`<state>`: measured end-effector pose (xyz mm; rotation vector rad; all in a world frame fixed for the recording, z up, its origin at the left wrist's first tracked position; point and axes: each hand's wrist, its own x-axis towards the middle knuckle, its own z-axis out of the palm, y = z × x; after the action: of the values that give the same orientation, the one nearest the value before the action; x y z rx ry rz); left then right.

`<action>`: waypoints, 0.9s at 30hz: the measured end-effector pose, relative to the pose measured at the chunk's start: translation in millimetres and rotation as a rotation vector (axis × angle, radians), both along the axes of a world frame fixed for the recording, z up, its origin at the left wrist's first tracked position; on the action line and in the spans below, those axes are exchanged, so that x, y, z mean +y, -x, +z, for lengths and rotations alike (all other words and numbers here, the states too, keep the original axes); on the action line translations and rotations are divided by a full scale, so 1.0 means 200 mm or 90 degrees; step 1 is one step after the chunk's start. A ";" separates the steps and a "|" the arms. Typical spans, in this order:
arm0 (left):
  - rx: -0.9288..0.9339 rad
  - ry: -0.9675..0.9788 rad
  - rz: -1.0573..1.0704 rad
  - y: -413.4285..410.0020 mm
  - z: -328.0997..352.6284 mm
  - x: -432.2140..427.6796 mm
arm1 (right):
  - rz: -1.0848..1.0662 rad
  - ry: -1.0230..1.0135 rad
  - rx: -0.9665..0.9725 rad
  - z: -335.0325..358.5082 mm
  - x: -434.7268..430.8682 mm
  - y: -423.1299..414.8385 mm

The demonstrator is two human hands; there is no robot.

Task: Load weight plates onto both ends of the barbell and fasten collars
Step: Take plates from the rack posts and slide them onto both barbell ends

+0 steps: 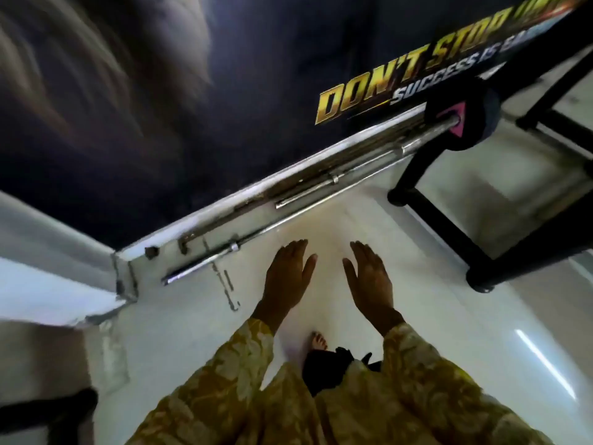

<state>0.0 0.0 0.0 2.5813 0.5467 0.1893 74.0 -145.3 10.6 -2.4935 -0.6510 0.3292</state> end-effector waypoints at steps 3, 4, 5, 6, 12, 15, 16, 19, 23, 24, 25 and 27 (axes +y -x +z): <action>0.004 0.018 -0.038 -0.28 0.02 0.18 | -0.071 -0.022 -0.003 0.01 0.12 -0.25; 0.019 0.024 -0.050 -0.38 0.03 0.23 | -0.089 -0.019 -0.001 0.03 0.17 -0.33; 0.019 0.021 -0.060 -0.47 0.04 0.27 | -0.106 -0.012 -0.003 0.04 0.20 -0.39; 0.009 0.021 -0.079 -0.58 0.06 0.32 | -0.123 -0.010 -0.007 0.05 0.24 -0.47; 0.027 0.036 -0.226 -1.30 0.02 0.54 | -0.251 -0.010 -0.027 0.06 0.42 -1.00; 0.017 0.028 -0.313 -1.67 0.00 0.59 | -0.326 -0.005 -0.026 0.06 0.50 -1.25; 0.030 0.036 -0.335 -1.78 0.01 0.60 | -0.348 -0.003 -0.025 0.07 0.52 -1.33; 0.067 0.055 -0.417 -2.11 0.04 0.58 | -0.439 -0.018 -0.020 0.10 0.54 -1.57; 0.046 0.107 -0.480 -2.45 0.02 0.49 | -0.550 -0.051 -0.028 0.12 0.49 -1.79; 0.049 0.115 -0.492 -2.53 0.01 0.46 | -0.573 -0.059 -0.031 0.11 0.47 -1.85; 0.057 0.121 -0.495 -2.60 -0.01 0.43 | -0.591 -0.063 -0.031 0.09 0.44 -1.90; 0.077 0.140 -0.486 -2.75 -0.07 0.37 | -0.631 -0.076 -0.020 0.04 0.37 -2.04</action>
<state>550.9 73.0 -13.4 2.3999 -0.3782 -0.2716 481.5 -70.6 18.6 -2.3724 0.5621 -0.1260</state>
